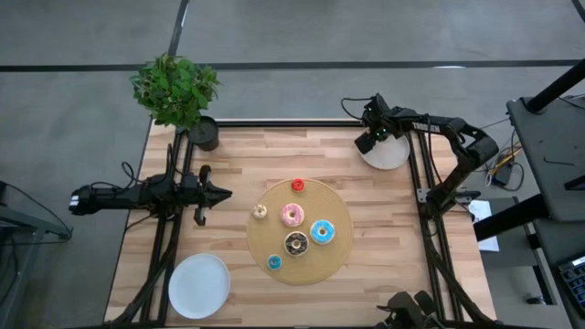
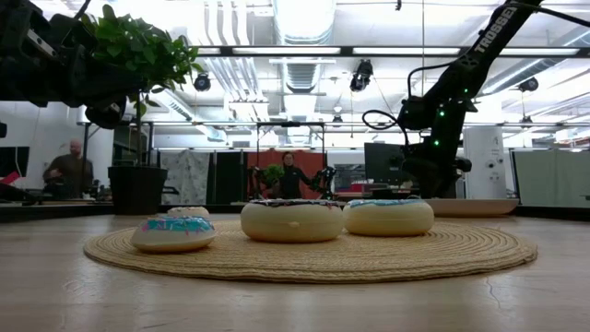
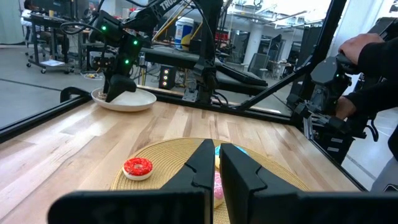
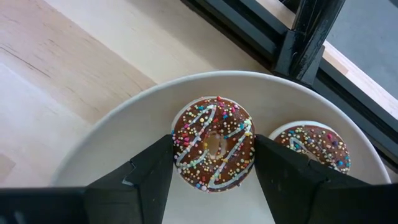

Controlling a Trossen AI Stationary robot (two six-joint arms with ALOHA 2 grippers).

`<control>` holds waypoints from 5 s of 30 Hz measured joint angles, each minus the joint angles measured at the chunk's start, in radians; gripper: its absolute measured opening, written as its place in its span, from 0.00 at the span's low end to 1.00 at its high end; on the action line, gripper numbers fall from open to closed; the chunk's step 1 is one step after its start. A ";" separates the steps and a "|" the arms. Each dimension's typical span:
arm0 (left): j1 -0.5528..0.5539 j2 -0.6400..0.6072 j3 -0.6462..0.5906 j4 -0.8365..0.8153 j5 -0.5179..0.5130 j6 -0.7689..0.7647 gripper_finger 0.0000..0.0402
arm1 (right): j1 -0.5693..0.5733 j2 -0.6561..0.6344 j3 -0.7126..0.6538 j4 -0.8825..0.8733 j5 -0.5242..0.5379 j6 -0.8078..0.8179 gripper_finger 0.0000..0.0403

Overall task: Pick & Place donuts
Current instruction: Put the small brown donut on the gray plate, then put the large blue donut on the white plate

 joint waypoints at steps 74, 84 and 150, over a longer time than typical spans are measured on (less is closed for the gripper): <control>0.000 0.000 0.000 0.000 0.000 0.000 0.00 | 0.539 -0.310 0.000 -0.091 -0.214 0.064 0.81; 0.000 0.000 0.000 0.000 0.000 0.000 0.00 | 0.685 -0.310 0.000 -0.091 -0.214 0.043 0.81; 0.000 0.000 0.000 -0.002 0.000 0.000 0.00 | 1.096 0.085 0.308 -0.280 -0.095 0.265 0.81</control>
